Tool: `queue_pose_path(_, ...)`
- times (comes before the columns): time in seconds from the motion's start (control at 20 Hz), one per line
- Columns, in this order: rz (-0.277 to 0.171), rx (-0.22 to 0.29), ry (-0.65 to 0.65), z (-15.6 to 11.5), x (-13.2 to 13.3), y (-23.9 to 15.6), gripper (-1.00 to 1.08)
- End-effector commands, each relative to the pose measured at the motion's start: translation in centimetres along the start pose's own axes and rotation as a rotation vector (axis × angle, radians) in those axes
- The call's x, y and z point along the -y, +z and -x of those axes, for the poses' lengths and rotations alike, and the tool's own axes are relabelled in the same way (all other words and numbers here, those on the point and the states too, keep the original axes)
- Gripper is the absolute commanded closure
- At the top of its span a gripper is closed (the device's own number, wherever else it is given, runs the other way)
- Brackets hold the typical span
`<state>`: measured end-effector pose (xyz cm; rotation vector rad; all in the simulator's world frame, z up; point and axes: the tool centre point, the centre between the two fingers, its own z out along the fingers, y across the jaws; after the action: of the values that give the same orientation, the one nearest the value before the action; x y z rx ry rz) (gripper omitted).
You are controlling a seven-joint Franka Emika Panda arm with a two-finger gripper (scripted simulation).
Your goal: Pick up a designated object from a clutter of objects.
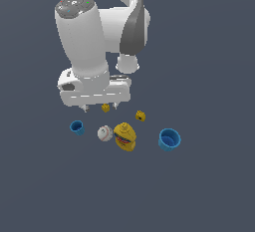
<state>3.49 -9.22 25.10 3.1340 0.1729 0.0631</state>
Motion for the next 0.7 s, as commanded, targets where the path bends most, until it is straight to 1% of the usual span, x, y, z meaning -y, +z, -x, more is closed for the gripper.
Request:
queue_pose_path(0.0,0.002,0.008,-0.023,0.4,-2.7,2.6,-0.92)
queue_pose_path(0.2,0.003,0.019,-0.062,1.5,-6.7,6.9,-0.92)
queue_pose_path(0.35,0.001,0.026,-0.087,2.5,-9.3,9.6,-0.92)
queue_pose_path(0.65,-0.003,0.035,-0.124,4.5,-12.7,13.7,-0.92)
